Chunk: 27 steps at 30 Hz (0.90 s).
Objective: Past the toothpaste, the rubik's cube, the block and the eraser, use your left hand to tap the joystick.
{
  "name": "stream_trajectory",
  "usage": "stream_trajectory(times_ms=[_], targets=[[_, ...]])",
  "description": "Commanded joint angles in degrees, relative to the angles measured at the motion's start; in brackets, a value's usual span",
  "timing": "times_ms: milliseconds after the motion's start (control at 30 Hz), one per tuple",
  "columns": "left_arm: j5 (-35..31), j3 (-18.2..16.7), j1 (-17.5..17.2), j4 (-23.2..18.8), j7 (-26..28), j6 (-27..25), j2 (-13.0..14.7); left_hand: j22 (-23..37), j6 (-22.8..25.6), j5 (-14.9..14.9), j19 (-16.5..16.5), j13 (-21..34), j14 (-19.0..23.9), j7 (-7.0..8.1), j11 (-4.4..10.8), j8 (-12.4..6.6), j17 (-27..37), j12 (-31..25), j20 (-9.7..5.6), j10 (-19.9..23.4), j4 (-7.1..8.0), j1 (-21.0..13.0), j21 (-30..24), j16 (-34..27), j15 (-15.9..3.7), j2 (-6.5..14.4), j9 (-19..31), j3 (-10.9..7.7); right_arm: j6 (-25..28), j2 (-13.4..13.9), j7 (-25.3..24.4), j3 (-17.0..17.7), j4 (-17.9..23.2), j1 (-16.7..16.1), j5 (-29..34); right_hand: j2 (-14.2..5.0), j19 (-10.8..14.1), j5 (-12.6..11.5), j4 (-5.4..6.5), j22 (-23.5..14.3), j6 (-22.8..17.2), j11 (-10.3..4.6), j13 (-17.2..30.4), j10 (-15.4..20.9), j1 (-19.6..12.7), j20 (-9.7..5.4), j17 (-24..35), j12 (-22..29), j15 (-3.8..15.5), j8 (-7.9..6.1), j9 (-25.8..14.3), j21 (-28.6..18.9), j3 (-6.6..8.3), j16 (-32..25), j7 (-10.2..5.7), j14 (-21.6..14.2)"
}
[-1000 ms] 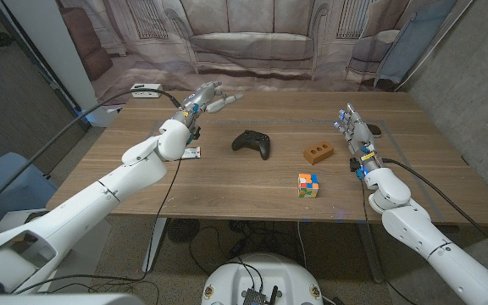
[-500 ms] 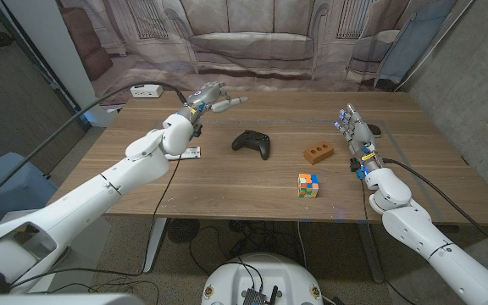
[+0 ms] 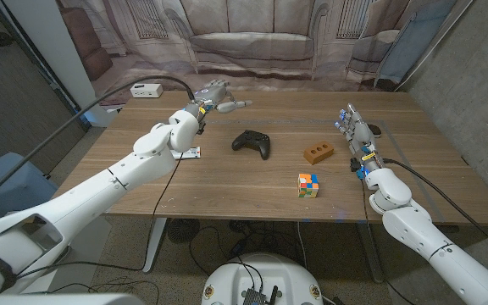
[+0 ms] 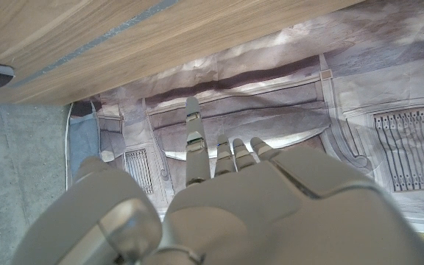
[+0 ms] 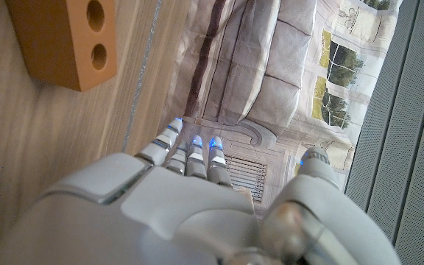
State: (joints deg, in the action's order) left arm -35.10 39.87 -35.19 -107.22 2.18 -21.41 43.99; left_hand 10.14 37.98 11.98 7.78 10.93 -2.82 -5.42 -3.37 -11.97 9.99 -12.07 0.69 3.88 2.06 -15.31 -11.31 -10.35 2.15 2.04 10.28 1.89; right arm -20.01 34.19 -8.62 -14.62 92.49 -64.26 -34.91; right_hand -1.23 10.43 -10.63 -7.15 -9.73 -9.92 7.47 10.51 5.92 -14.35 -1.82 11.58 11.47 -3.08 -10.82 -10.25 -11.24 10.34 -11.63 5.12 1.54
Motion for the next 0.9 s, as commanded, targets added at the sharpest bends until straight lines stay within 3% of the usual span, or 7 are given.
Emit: stream_trajectory(times_ms=[33,667,900], targets=[[-5.5,3.0,2.8,1.7,-3.1,-1.1,-1.7,0.1,0.0,0.1,-0.1,0.2,-0.3,0.33,0.85,0.23,0.3,-0.1,-1.39,0.4,0.26,0.5,0.0,-0.2,-0.65,-0.3,0.2,0.54,0.2,-0.2,-0.4,0.2,0.0,-0.3,-0.1,-0.41,0.0,0.0,-0.19,-0.1,-0.4,0.41,0.3,0.0,-0.1,0.42,0.2,-0.1,-0.41,-0.21,-0.3,0.0,-0.08,-0.1,-0.35,0.0],[-4.5,4.3,4.7,4.9,-7.2,0.9,-4.3,0.1,1.1,0.5,-0.1,0.2,-0.4,1.56,2.78,0.26,0.3,-0.1,-1.07,0.4,0.52,1.2,0.0,-0.2,-2.16,-0.6,0.2,1.21,0.3,0.1,0.2,0.4,-0.6,0.2,-0.5,-0.49,0.0,0.0,-0.17,-0.2,-0.5,0.3,0.3,0.1,0.0,0.53,0.2,-0.1,-0.42,-0.23,-0.3,0.1,-0.12,-0.1,-0.39,0.0],[-3.1,4.6,5.4,5.6,-8.9,1.3,-4.7,0.1,1.1,0.7,0.1,0.2,-0.9,0.01,2.83,0.4,0.3,0.1,-0.35,-0.1,0.62,1.4,0.1,-0.1,-2.03,-0.6,0.2,1.41,0.3,-0.1,0.3,0.5,-1.1,0.5,-0.8,-0.5,0.0,0.0,-0.17,-0.2,-0.5,0.28,0.3,0.0,0.0,0.54,0.2,-0.1,-0.5,-0.23,-0.3,0.1,-0.15,-0.1,-0.4,0.0]])
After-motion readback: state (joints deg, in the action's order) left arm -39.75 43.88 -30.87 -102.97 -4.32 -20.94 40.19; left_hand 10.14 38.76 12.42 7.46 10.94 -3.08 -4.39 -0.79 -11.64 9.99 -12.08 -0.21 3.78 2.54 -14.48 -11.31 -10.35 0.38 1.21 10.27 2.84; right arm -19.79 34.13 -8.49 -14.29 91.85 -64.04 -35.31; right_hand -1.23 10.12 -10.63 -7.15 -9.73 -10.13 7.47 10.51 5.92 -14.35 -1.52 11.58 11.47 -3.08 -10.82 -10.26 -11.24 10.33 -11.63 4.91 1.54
